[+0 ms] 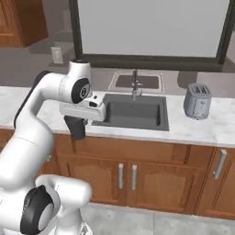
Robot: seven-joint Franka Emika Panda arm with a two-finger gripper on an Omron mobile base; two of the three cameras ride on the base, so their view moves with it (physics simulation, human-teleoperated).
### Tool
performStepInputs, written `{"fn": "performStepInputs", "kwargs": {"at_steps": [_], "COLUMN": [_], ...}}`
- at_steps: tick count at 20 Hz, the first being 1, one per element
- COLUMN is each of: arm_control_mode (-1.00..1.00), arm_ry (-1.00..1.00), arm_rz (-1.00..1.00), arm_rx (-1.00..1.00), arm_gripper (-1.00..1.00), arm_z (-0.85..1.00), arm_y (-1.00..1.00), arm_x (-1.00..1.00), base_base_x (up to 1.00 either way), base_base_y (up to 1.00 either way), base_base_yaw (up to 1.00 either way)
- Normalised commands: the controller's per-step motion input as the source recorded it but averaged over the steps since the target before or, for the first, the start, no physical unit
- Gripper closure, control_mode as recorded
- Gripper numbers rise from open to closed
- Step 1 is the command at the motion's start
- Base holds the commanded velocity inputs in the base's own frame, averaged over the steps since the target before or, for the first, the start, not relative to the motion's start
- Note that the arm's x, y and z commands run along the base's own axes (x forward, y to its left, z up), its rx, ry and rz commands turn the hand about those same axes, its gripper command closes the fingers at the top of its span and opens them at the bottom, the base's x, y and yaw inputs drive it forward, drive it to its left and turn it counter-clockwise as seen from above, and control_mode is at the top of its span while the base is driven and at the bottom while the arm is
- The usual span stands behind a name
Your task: Pick the pot and glass cup and place them in the sink. Then turn on the water.
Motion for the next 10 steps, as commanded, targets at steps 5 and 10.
{"fn": "performStepInputs", "kwargs": {"at_steps": [5,10], "arm_control_mode": [1.0,1.0], "arm_ry": [0.0,0.0], "arm_rz": [0.0,0.0], "arm_rx": [0.0,0.0], "arm_gripper": [1.0,1.0], "arm_z": [0.0,0.0], "arm_y": [0.0,0.0], "arm_x": [0.0,0.0], "base_base_x": [0.51,0.61], "base_base_y": [0.11,0.03], "base_base_yaw": [-0.23,-0.03]}}
